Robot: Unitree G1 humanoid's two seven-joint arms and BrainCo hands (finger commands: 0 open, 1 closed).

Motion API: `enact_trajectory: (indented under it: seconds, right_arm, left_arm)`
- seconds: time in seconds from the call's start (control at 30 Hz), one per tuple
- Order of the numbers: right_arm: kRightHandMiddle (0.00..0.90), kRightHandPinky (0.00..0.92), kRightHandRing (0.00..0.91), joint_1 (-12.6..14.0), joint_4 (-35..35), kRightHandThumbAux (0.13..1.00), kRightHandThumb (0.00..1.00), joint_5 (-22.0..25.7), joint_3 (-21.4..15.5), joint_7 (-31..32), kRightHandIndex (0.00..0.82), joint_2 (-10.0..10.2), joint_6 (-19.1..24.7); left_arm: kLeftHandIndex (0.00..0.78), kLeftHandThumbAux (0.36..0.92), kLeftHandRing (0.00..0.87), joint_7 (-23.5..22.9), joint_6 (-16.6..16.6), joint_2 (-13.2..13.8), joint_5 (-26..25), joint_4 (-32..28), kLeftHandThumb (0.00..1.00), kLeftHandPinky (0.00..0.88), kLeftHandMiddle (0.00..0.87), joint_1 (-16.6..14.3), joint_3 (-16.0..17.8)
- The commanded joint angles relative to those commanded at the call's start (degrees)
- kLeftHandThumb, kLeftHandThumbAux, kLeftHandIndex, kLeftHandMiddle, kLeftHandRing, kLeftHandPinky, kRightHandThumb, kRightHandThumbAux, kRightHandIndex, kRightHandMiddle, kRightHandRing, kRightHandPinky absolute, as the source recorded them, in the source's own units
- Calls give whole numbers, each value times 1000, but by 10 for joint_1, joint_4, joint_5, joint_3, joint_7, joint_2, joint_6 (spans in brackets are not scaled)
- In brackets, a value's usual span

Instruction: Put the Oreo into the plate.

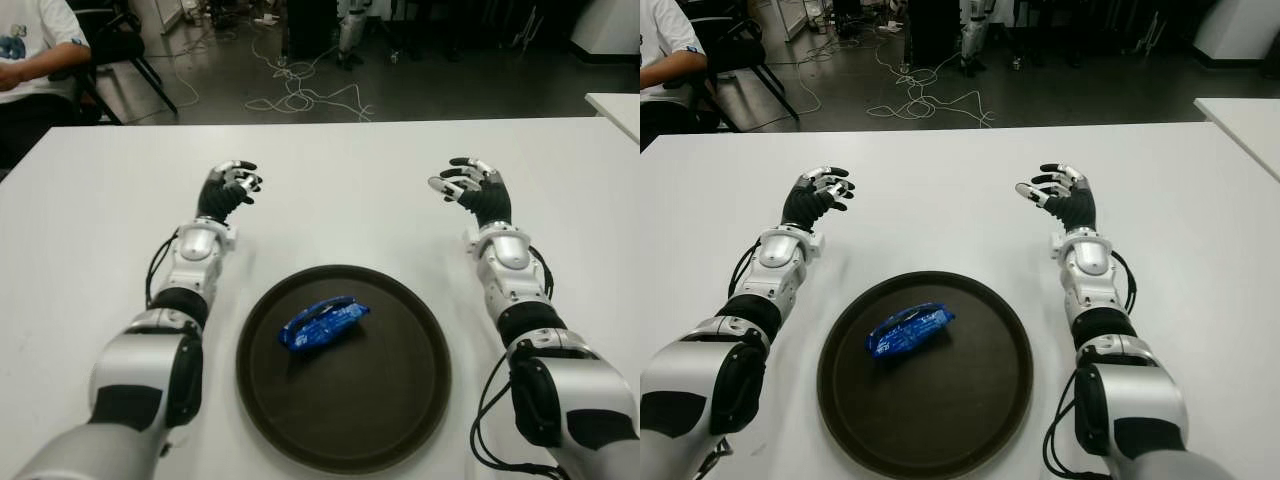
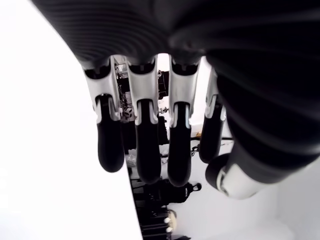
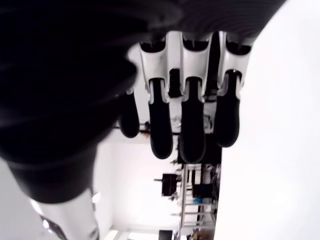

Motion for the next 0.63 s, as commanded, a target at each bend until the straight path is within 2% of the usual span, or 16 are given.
enact_trajectory:
  seconds: [0.3, 0.63]
  right_arm:
    - [469, 532, 499, -3, 13, 835, 0, -1, -5, -33, 365, 4, -19]
    - [475, 555, 502, -4, 28, 863, 18, -11, -3, -63, 377, 10, -63]
  left_arm:
    - [362, 689, 432, -2, 7, 1, -9, 2, 818, 471, 470, -3, 6]
    - [360, 690, 430, -4, 15, 2, -11, 1, 817, 465, 468, -7, 11]
